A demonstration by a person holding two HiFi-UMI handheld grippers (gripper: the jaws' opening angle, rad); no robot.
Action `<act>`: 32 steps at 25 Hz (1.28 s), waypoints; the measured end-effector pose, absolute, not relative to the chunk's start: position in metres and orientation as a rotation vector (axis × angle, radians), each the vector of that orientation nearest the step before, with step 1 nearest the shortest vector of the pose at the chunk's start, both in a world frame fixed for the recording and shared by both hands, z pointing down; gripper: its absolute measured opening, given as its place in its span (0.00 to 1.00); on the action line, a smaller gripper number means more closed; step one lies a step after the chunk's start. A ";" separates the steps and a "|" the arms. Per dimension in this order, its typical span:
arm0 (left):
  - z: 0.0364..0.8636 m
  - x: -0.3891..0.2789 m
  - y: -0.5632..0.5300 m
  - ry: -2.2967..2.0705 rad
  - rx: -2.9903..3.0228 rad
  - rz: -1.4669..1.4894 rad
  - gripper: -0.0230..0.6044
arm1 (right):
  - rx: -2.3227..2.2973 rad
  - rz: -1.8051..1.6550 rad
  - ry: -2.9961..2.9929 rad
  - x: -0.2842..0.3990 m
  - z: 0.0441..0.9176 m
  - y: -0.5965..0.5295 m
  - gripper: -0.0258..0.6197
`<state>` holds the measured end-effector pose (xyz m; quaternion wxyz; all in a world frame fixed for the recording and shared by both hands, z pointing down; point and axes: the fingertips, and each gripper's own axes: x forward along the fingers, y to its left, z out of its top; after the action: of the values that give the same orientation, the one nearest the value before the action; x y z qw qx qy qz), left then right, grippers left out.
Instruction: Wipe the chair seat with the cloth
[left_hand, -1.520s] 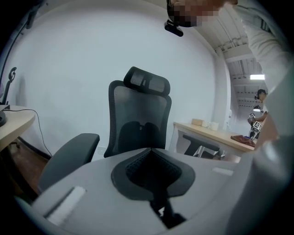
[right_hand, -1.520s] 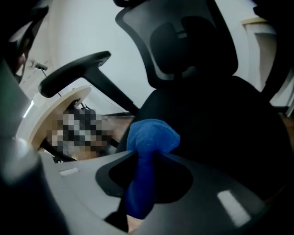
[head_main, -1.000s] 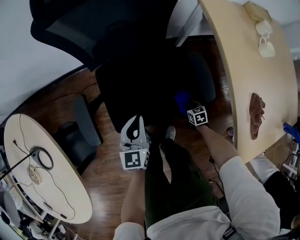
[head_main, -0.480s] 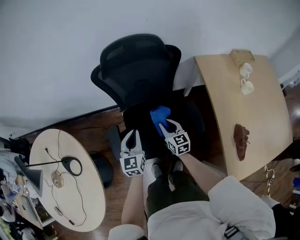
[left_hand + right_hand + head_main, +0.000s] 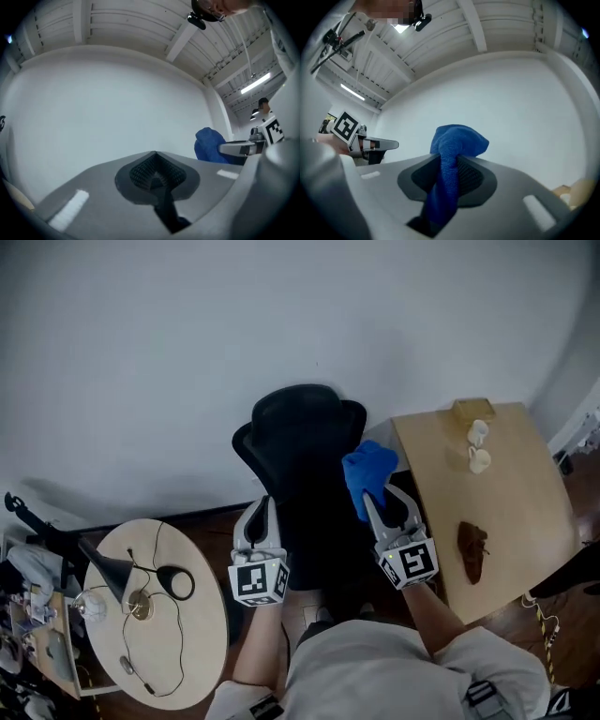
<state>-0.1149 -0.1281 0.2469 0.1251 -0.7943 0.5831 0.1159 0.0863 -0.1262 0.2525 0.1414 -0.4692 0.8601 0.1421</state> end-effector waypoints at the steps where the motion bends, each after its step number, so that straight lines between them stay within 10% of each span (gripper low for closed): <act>1: 0.234 -0.114 -0.110 1.669 -2.302 0.371 0.11 | -1.354 0.433 2.464 0.090 0.241 -0.108 0.19; 14: 0.191 -0.120 -0.093 1.498 -2.367 0.377 0.04 | -1.405 0.511 2.374 0.081 0.168 -0.087 0.19; 16: 0.205 -0.119 -0.061 1.490 -2.365 0.388 0.19 | -1.399 0.521 2.359 0.082 0.178 -0.050 0.19; 20: 0.238 -0.113 0.053 1.441 -2.329 0.414 0.20 | -1.352 0.613 2.301 0.088 0.204 0.078 0.19; 24: 0.237 -0.083 0.115 1.447 -2.303 0.386 0.04 | -1.320 0.640 2.291 0.117 0.208 0.141 0.19; 32: 0.267 -0.019 0.272 1.472 -2.287 0.404 0.04 | -1.293 0.621 2.305 0.178 0.239 0.290 0.19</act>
<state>-0.0190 0.2724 0.2674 0.1949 -0.8158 0.5251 0.1442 0.1784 0.2904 0.2392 0.2117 -0.4654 0.8299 0.2234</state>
